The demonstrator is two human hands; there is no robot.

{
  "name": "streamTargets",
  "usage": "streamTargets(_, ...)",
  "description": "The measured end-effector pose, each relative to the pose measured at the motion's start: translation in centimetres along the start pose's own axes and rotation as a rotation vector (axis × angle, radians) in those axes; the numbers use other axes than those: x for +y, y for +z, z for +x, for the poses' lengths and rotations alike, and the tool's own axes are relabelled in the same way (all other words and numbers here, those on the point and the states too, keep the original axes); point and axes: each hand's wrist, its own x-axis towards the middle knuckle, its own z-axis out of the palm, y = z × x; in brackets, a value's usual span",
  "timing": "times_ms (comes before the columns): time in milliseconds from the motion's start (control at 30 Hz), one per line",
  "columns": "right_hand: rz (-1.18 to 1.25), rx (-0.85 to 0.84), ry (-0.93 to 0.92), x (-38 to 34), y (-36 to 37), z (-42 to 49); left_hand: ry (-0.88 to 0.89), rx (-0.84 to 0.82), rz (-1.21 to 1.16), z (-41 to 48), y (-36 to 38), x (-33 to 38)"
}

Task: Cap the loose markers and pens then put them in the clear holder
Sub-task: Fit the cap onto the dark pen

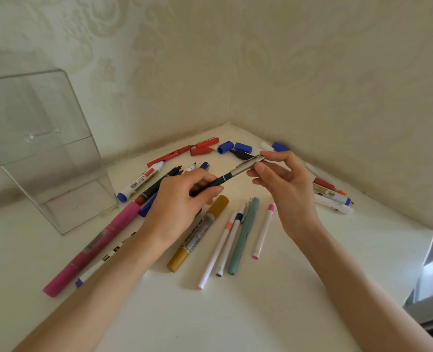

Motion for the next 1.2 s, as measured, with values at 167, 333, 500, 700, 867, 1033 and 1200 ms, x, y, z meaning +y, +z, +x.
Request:
streamTargets(167,-0.035,0.011,-0.048,0.3,0.7,-0.5,0.074,0.014,0.052,-0.2,0.4,0.5)
streamTargets(333,-0.039,0.047,-0.022,1.0,1.1,-0.6,0.048,0.002,0.044,-0.7,1.1,0.3)
streamTargets(500,-0.046,0.046,-0.006,1.0,1.1,-0.5,0.029,-0.005,0.025,-0.8,1.2,0.5)
streamTargets(700,0.047,-0.050,0.038,-0.4,-0.9,0.5,0.003,-0.133,-0.062,-0.8,1.7,2.6)
streamTargets(867,-0.302,-0.112,0.126,0.3,-1.3,0.4,-0.052,-0.001,0.314,-0.7,-1.6,0.4)
streamTargets(1033,-0.432,-0.216,0.162,1.2,-0.2,0.0,-0.219,0.080,0.459,0.2,-3.1,-2.8)
streamTargets(1200,-0.824,-0.346,0.111,2.1,-0.5,-0.1,-0.271,0.068,0.657,1.3,-2.3,-4.2)
